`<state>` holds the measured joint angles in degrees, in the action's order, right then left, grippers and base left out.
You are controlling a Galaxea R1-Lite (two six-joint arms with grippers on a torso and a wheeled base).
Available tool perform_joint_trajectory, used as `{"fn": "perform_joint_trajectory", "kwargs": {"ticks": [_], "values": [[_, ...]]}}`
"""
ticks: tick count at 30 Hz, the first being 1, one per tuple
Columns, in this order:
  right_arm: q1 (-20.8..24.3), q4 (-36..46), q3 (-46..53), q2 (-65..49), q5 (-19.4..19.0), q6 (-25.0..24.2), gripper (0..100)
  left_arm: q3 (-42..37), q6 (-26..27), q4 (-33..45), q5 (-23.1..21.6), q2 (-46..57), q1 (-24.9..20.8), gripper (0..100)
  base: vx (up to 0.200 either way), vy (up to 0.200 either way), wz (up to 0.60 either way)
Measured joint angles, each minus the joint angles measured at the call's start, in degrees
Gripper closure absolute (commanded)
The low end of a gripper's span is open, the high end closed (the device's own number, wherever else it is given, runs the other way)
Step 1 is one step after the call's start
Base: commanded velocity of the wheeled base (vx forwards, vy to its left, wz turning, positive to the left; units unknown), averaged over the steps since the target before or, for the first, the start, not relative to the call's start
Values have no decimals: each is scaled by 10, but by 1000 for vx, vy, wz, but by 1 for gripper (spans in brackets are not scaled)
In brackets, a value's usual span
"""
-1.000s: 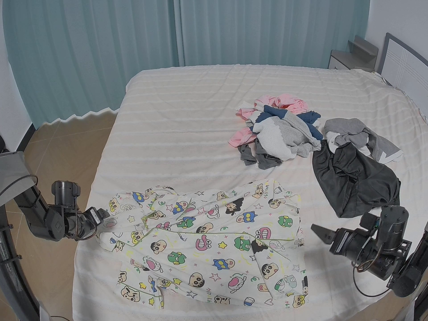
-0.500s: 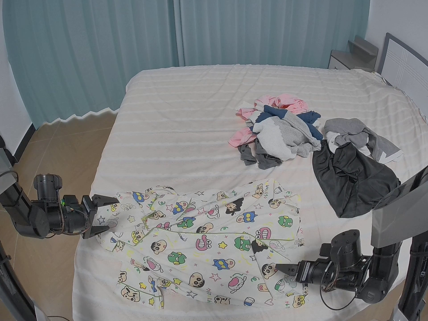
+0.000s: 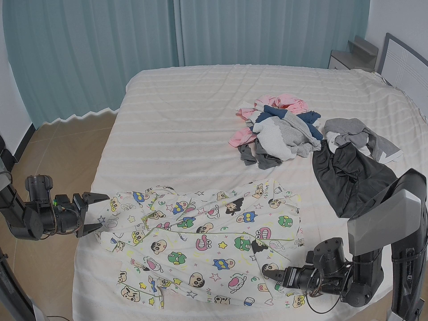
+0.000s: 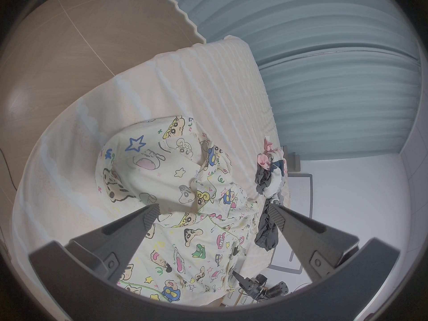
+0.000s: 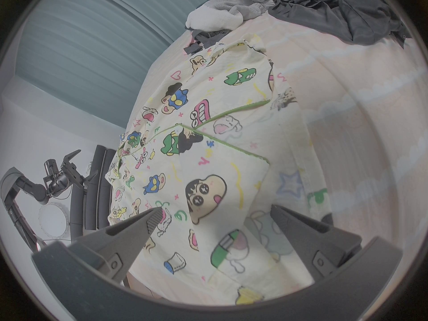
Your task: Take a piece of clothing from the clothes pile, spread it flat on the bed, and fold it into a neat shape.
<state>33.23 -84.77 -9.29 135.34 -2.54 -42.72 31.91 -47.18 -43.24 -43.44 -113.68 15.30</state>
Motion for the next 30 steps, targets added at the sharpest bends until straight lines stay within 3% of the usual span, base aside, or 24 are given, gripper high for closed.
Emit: {"fn": "perform_joint_trajectory", "kwargs": {"ticks": [3,4,15,23,30], "values": [[-1,-1,-15,8,3,-1,0,0,0,0,0,-1,0,0,0,0,0],[-2,-1,-21,9,3,-2,100,0,0,0,0,-2,0,0,0,0,0],[-7,-2,-45,15,43,-6,100,0,1,-1,0,-4,0,0,0,0,0],[-34,-28,-42,-5,56,2,100,-1,2,-1,0,-4,0,0,0,0,0],[-78,-28,-40,-25,55,48,100,-1,4,-1,0,-4,0,0,0,0,0]]}}
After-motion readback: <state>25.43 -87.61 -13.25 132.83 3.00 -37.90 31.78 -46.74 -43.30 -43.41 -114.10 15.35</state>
